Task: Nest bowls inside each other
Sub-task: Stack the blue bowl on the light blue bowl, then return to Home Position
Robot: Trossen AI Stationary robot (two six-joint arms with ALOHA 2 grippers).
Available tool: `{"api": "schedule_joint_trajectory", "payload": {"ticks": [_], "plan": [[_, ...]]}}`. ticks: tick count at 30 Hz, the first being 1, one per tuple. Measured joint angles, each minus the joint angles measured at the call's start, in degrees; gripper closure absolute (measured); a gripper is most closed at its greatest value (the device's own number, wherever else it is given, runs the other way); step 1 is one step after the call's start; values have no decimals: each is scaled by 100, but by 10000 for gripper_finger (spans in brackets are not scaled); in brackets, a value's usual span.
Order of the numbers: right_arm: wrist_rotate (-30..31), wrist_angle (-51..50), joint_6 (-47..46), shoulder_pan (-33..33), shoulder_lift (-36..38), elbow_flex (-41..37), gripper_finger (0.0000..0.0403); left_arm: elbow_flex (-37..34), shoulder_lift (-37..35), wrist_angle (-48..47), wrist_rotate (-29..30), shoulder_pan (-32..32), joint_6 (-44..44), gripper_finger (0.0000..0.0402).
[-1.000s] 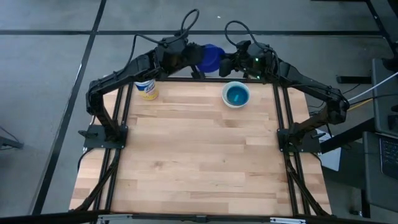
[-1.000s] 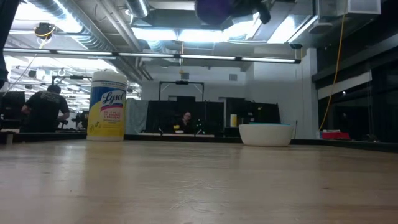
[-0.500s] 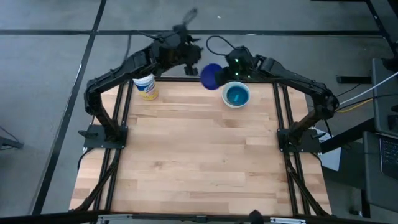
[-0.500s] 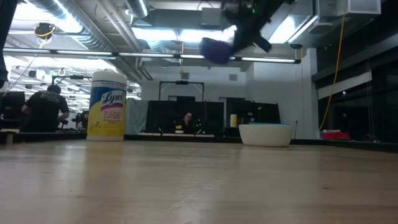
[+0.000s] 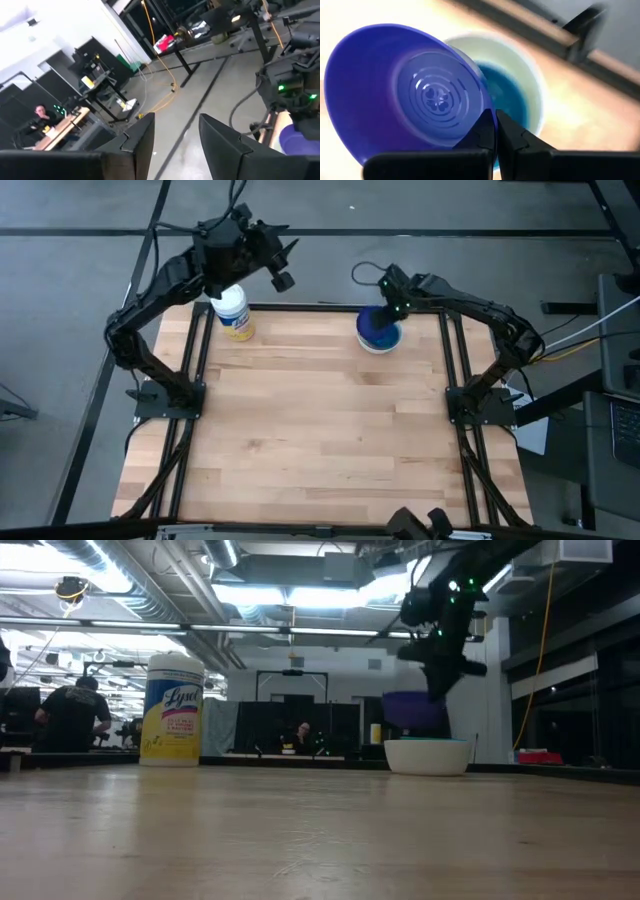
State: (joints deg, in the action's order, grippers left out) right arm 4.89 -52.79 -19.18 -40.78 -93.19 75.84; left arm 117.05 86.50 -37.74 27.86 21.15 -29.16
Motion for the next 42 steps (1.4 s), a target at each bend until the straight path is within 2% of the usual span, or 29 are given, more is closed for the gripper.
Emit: {"api": "schedule_joint_trajectory", "payload": {"ticks": [5,9,19,25,28,31,37,42], "plan": [[-483,529,-90,-140,0,-642,402,0,-36,-286,-5,2,98,252],[-475,661,-137,-128,1,-908,402,0,-25,-366,-11,2,99,255],[-542,695,-48,-397,2,-1015,402,0,-14,-409,-109,22,100,258],[-737,690,63,-430,2,-1015,395,0,-14,-409,-441,183,349,258],[-1092,690,187,-428,2,-1015,363,0,-14,-411,-545,241,395,258],[-1167,640,187,-430,2,-1015,319,0,-14,-411,-566,277,367,258],[-1156,649,183,-430,27,-1015,231,0,-14,-411,-709,361,401,258],[-1019,856,176,-428,296,-977,181,0,-11,-417,-718,376,399,258]]}}
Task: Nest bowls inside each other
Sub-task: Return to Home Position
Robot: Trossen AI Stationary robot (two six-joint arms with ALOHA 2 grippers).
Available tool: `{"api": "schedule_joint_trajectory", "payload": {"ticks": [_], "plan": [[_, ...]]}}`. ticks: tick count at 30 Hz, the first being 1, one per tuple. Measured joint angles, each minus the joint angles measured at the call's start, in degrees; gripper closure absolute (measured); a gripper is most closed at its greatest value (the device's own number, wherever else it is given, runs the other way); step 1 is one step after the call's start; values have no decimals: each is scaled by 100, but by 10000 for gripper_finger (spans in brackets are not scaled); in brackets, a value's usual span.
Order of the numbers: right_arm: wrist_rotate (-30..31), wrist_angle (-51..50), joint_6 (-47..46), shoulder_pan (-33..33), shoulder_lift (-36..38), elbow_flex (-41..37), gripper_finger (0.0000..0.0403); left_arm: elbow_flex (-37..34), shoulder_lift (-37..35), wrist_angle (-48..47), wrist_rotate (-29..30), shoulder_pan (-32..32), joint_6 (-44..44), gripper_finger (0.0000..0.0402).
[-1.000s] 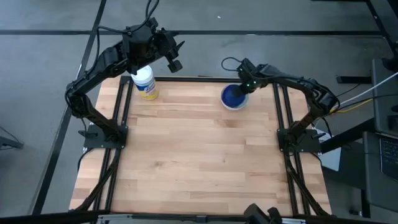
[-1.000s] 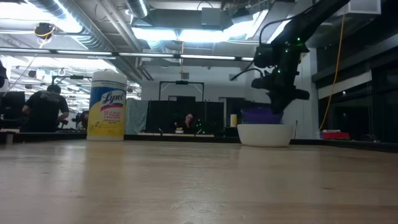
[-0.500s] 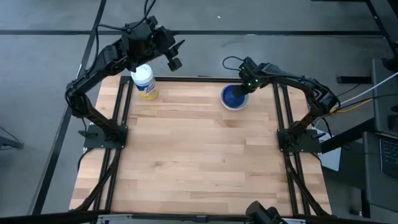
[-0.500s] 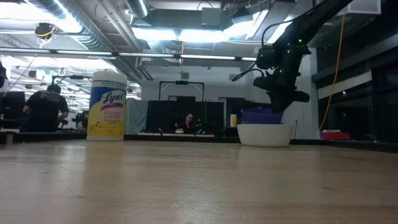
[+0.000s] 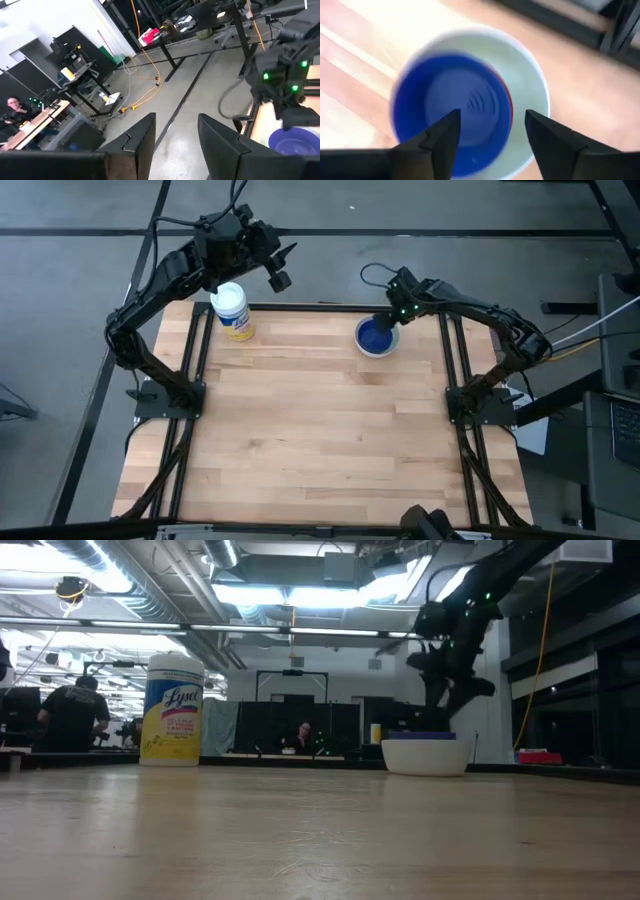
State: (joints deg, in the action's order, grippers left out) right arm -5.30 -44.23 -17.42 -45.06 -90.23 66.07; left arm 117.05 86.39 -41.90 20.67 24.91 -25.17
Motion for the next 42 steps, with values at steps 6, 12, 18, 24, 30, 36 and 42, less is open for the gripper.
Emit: {"api": "schedule_joint_trajectory", "payload": {"ticks": [6,12,18,24,30,36,42], "plan": [[-680,580,-15,91,769,643,151,-12,-67,169,-413,221,360,258],[-1445,622,250,292,2033,1718,141,-5,-1105,406,-3086,1384,2351,258],[-1546,474,1387,670,3577,2474,133,2,-2494,170,-4270,2452,2919,258],[-803,-893,1139,719,4984,2513,125,15,-4065,-859,-3967,2684,3535,258],[-463,-1288,1125,687,6018,2520,118,-9,-5291,-2417,-3769,2698,4318,258],[-376,-2158,1035,573,6752,2242,114,-9,-6278,-4128,-2628,2863,4327,258],[-117,-2280,823,465,7805,1356,124,-169,-7134,-4716,-2489,3059,4736,258]]}}
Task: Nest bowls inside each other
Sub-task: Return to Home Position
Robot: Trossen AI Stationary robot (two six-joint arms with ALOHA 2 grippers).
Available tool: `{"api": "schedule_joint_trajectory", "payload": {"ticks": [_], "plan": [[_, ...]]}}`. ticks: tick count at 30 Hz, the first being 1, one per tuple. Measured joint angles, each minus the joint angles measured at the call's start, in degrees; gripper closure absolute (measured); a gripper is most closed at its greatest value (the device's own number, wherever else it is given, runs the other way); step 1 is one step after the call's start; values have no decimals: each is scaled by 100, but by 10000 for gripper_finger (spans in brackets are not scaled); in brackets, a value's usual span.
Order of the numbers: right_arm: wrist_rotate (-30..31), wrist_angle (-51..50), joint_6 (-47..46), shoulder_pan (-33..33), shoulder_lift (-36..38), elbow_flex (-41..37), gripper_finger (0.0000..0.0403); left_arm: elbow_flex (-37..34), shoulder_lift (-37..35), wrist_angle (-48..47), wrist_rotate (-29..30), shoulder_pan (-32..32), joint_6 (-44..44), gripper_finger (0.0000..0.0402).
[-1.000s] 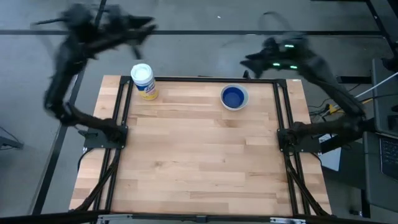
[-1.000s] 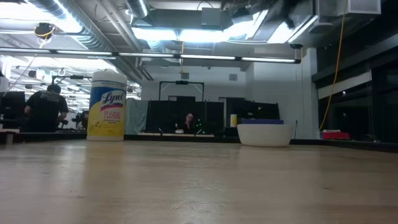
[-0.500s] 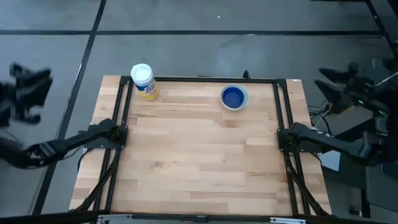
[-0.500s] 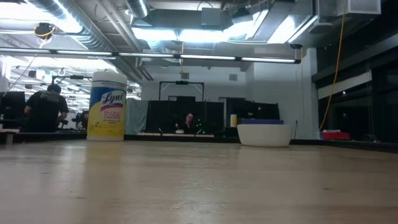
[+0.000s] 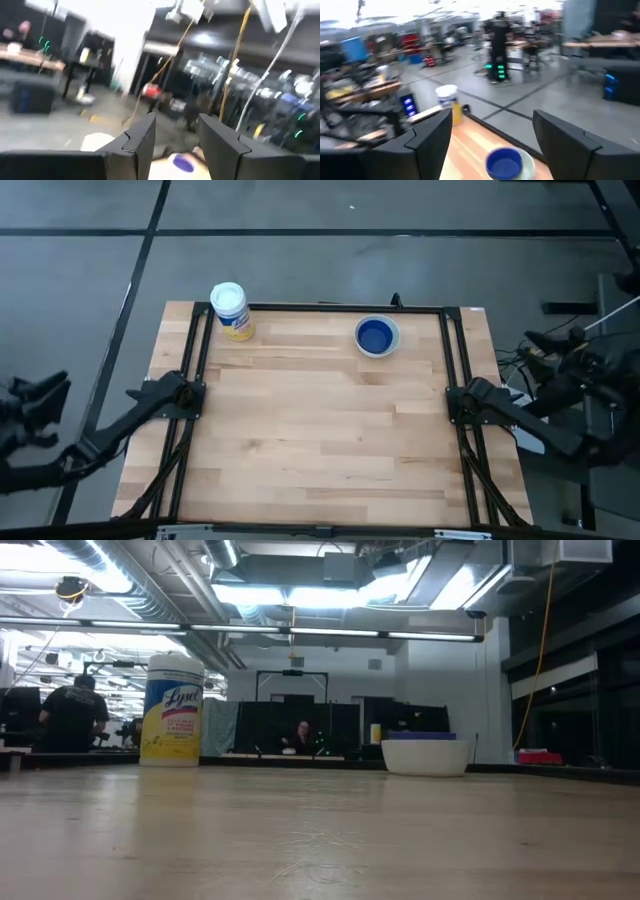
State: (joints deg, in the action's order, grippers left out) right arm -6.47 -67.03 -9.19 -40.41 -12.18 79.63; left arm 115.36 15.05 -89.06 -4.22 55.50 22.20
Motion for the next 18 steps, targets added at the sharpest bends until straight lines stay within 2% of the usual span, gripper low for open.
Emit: {"api": "schedule_joint_trajectory", "payload": {"ticks": [3,5,6,9,12,15,18], "plan": [[505,-31,-395,-78,723,-665,132,-95,-408,54,-314,183,-112,258],[561,74,-586,-123,1178,-1175,137,-165,-582,-149,-556,326,-298,258],[484,125,-653,-154,1222,-1376,140,-238,-680,-53,-647,418,-340,258],[-262,406,-369,-214,1143,-1667,146,-352,-931,-69,-765,589,-533,258],[-709,1485,41,-229,1196,-2251,151,-704,-1196,-97,-722,725,-882,258],[-1102,2347,204,-208,1202,-2787,156,-1115,-1493,-134,-816,789,-756,258],[-1368,3273,208,-149,1209,-3494,160,-1384,-1454,54,-1151,871,-874,258]]}}
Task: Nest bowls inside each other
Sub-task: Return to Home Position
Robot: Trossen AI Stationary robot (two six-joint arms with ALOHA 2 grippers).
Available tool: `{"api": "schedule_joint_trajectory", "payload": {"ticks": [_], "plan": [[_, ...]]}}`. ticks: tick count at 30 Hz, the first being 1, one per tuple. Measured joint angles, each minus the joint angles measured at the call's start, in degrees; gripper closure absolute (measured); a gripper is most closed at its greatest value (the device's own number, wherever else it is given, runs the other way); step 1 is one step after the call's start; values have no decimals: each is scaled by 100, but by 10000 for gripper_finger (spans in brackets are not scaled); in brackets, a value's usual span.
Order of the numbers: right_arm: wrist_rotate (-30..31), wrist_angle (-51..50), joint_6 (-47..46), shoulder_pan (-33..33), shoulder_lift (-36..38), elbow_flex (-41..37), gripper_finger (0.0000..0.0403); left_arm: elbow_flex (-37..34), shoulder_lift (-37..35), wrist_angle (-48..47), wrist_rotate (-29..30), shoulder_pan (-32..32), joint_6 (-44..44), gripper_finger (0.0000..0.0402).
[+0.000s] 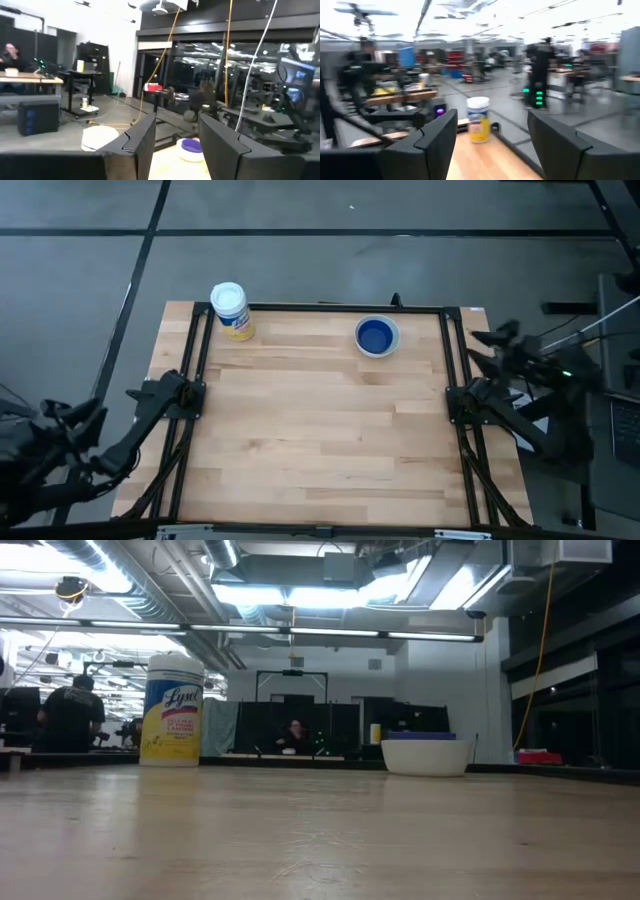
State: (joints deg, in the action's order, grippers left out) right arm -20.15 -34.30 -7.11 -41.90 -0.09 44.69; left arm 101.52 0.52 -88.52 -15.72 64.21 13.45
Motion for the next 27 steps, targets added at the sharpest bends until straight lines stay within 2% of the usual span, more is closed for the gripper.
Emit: {"api": "schedule_joint_trajectory", "payload": {"ticks": [4,9,14,20,22,27], "plan": [[-491,1914,-181,-1,12,-1179,163,-824,-22,664,-363,308,-464,258],[-484,3350,-713,2,8,-2471,160,-2246,-20,1896,-1009,800,-785,259],[-491,3937,-882,39,3,-3162,149,-3373,-22,2792,-1340,1129,-1067,259],[-431,3935,-574,38,4,-3238,136,-4612,-29,3449,-1694,1131,-1076,259],[-432,3889,-531,38,3,-3238,132,-5098,-29,4178,-1865,1132,-1012,259],[-431,3658,-400,37,5,-3238,125,-6355,-31,6670,-1938,1130,-548,259]]}}
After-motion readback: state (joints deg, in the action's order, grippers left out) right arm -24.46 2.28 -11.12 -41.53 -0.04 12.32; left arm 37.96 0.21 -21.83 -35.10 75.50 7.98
